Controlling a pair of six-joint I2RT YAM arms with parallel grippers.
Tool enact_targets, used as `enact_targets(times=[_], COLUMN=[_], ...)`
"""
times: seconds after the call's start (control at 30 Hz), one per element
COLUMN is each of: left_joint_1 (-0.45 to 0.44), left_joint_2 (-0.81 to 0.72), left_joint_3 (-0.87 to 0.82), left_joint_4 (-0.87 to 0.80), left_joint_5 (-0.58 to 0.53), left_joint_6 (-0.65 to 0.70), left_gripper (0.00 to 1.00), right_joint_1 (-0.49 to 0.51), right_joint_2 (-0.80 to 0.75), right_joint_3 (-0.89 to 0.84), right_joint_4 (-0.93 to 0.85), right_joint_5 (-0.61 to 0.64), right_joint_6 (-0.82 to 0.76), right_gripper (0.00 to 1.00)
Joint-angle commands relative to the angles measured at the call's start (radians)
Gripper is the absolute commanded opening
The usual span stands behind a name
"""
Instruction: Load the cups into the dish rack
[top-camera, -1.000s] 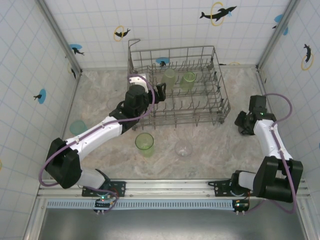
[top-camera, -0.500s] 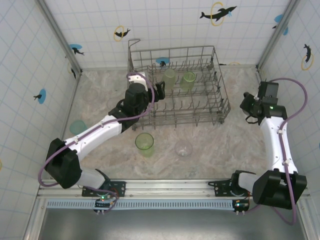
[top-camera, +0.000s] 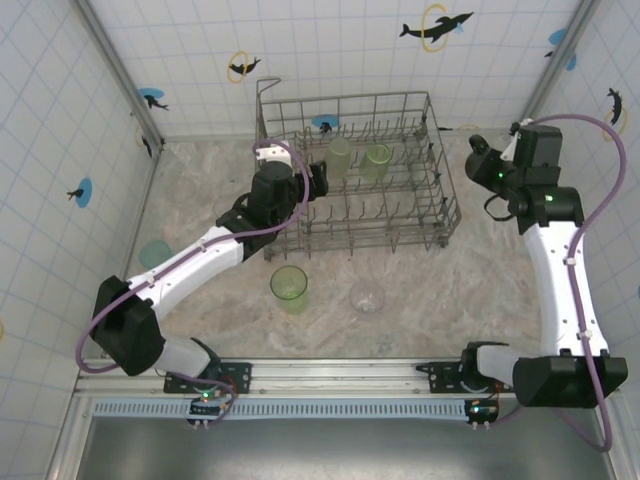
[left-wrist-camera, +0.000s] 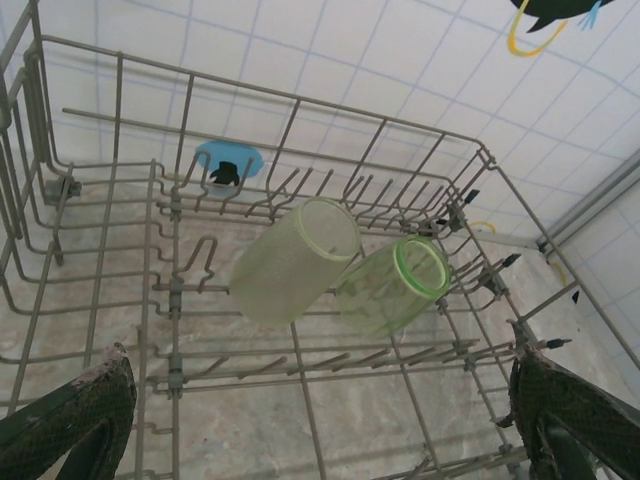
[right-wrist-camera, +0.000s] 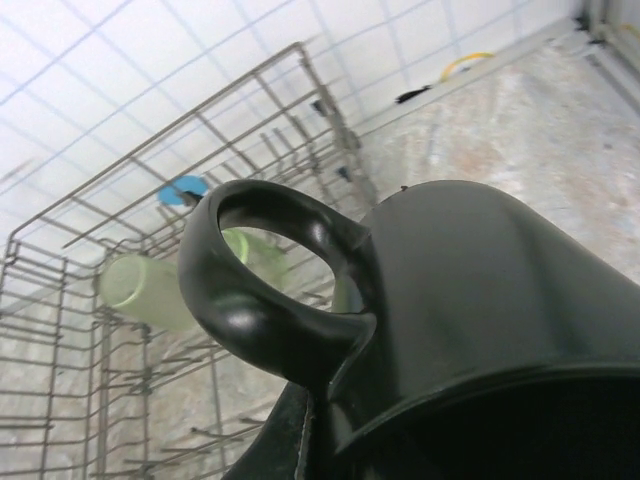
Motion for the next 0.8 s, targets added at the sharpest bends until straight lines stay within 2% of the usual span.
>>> enact_targets(times=[0.0, 0.1, 0.23, 0.53, 0.77], left_joint_1=[0.034, 0.072, 0.112, 0.189, 0.238], left_joint_2=[0.004, 0.002, 0.002, 0.036, 0.087], left_joint_3=[0.034, 0.029, 0.023, 0.02, 0.04], left_joint_4=[-0.061, -0.071, -0.068, -0.055, -0.028], left_joint_5=[0.011, 0.078, 0.152, 0.341, 0.518], left_joint_6=[-0.04, -0.07, -0.082, -0.112, -0.109], left_gripper=[0.98, 0.97, 0.98, 0.98, 0.98], right_joint_1=[0.07, 0.144, 0.226, 0.263, 0.258], right_joint_2=[0.023, 0.077, 0.095, 0.188, 0.22], right_joint_3=[0.057, 0.103, 0.079, 0.027, -0.088], right_joint_4=[0.103, 0.089, 0.206, 0.46, 0.714], right_joint_5=[-0.019, -0.014, -0.053, -0.259, -0.412], right_joint_6=[0.005, -0.016, -0.019, 0.115, 0.234], right_gripper=[0.0, 0.0, 0.0, 0.0, 0.0])
